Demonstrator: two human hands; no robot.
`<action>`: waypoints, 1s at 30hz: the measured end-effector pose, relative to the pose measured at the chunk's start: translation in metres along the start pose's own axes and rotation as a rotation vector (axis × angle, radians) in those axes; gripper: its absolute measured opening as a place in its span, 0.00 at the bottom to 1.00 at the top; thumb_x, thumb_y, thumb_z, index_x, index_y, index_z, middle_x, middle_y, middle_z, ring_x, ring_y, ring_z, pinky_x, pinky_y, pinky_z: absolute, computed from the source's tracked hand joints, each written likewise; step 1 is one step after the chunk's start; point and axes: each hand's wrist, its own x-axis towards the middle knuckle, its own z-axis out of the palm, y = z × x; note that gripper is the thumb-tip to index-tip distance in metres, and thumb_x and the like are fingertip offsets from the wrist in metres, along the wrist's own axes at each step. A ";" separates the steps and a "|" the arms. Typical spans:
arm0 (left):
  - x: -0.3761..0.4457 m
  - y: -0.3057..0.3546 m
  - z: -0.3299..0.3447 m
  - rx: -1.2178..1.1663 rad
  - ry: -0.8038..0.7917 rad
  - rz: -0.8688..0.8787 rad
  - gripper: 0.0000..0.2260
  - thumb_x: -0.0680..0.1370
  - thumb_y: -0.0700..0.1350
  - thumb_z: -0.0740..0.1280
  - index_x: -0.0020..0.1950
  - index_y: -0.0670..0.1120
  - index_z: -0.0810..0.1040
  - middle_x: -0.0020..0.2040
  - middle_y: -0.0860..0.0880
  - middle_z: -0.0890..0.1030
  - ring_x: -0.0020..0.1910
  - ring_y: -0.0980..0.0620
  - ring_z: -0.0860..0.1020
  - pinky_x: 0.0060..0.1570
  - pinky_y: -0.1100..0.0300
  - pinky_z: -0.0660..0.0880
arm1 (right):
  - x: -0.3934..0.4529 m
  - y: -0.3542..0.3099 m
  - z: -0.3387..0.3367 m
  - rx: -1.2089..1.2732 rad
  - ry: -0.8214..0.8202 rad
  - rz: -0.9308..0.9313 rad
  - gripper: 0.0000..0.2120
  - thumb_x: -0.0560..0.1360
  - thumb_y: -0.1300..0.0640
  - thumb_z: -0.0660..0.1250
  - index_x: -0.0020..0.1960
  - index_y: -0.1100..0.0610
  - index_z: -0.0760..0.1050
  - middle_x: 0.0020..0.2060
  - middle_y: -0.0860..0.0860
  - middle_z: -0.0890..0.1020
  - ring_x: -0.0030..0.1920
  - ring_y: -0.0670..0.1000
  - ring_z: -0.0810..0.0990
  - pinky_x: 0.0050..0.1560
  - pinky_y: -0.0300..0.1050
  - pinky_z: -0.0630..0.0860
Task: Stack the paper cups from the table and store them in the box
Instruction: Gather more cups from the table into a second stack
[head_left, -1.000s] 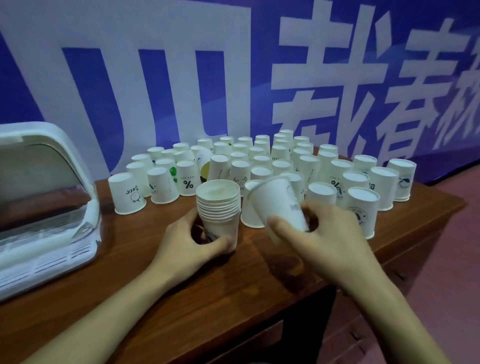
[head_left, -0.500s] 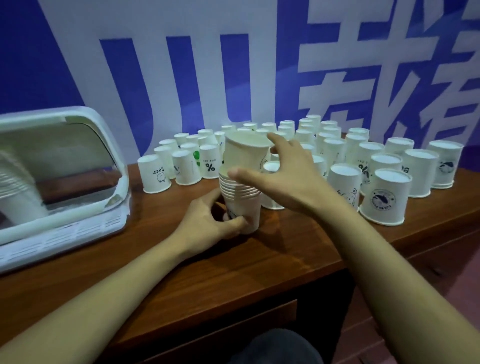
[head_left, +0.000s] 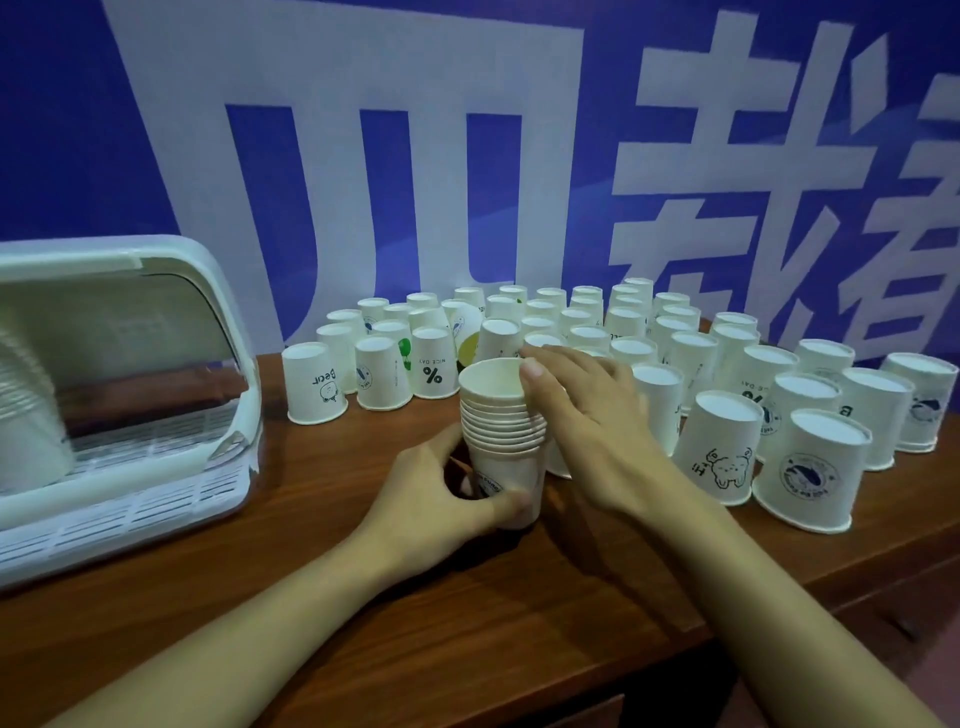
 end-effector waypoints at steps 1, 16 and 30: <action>0.000 0.000 0.001 0.006 0.006 -0.003 0.28 0.62 0.63 0.77 0.61 0.58 0.82 0.51 0.63 0.86 0.50 0.62 0.84 0.49 0.65 0.78 | 0.001 0.002 -0.004 -0.022 -0.021 -0.016 0.39 0.74 0.24 0.36 0.73 0.37 0.70 0.74 0.37 0.70 0.76 0.48 0.62 0.74 0.55 0.57; 0.004 -0.002 -0.003 0.169 0.133 -0.128 0.26 0.59 0.69 0.73 0.53 0.60 0.81 0.42 0.59 0.86 0.40 0.60 0.82 0.46 0.51 0.81 | 0.026 0.007 -0.042 -0.818 -0.282 -0.125 0.40 0.71 0.48 0.74 0.78 0.41 0.60 0.65 0.49 0.68 0.67 0.56 0.63 0.63 0.52 0.64; 0.003 0.001 -0.005 0.135 0.103 -0.173 0.26 0.59 0.69 0.74 0.51 0.58 0.80 0.42 0.60 0.84 0.39 0.60 0.81 0.44 0.51 0.82 | -0.010 -0.030 -0.075 0.245 0.407 0.185 0.25 0.64 0.41 0.80 0.56 0.47 0.77 0.50 0.37 0.79 0.53 0.38 0.77 0.51 0.42 0.72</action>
